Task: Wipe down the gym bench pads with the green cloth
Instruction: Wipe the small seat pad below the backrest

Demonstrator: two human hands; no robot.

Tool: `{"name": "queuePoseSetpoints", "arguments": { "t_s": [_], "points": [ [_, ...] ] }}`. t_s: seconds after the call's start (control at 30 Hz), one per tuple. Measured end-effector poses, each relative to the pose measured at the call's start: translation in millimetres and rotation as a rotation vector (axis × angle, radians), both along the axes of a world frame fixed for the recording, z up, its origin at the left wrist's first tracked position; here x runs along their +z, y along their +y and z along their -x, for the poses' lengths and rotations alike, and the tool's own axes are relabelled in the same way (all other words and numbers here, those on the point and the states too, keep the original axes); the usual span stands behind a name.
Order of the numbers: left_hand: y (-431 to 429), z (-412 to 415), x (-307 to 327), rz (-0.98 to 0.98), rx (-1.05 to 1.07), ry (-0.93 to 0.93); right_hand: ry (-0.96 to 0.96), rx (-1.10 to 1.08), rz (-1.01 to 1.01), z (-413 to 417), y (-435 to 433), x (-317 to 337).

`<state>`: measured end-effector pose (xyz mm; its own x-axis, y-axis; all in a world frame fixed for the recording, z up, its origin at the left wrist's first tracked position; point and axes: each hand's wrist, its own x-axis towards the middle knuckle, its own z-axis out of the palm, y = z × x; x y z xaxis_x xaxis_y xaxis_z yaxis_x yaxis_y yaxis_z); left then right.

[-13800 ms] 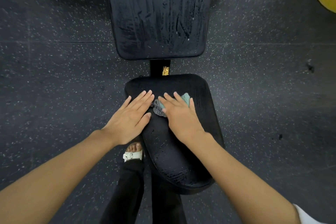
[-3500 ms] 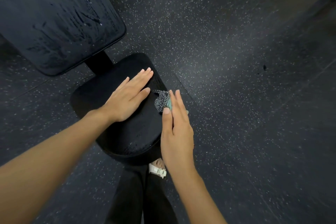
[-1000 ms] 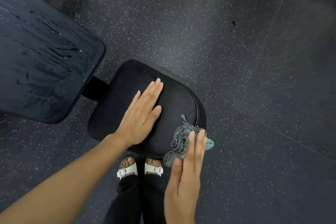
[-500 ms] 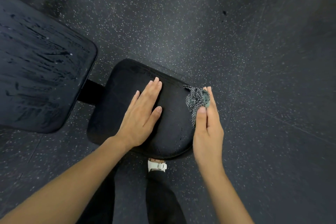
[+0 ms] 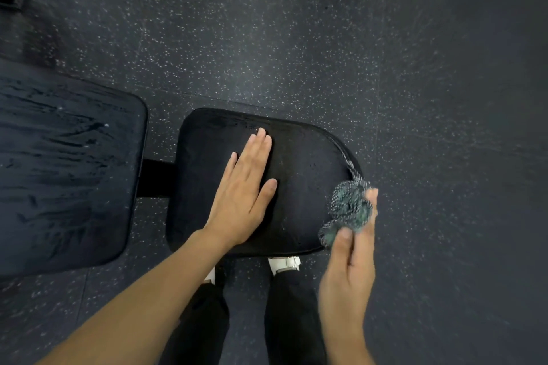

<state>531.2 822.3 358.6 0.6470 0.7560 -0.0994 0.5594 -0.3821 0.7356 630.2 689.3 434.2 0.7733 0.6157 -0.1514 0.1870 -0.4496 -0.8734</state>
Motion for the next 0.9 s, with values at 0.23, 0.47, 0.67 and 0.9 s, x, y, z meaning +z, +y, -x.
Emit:
{"name": "queuePoseSetpoints", "arguments": {
  "t_s": [0.23, 0.47, 0.67, 0.9],
  "points": [
    [3.4, 2.9, -4.4, -0.01, -0.034, -0.005, -0.168, -0.098, -0.043, 36.0, 10.1, -3.4],
    [3.1, 2.0, -5.9, -0.027, -0.03, 0.004, -0.123, -0.116, -0.057, -0.9, 28.0, -5.4],
    [2.6, 1.4, -5.1, -0.032, -0.026, 0.01, -0.016, -0.033, -0.06, -32.1, 47.6, 0.4],
    [2.5, 2.0, -6.8, -0.049, -0.015, 0.002, -0.111, -0.042, -0.094, -9.8, 20.8, -7.4]
  ]
}}
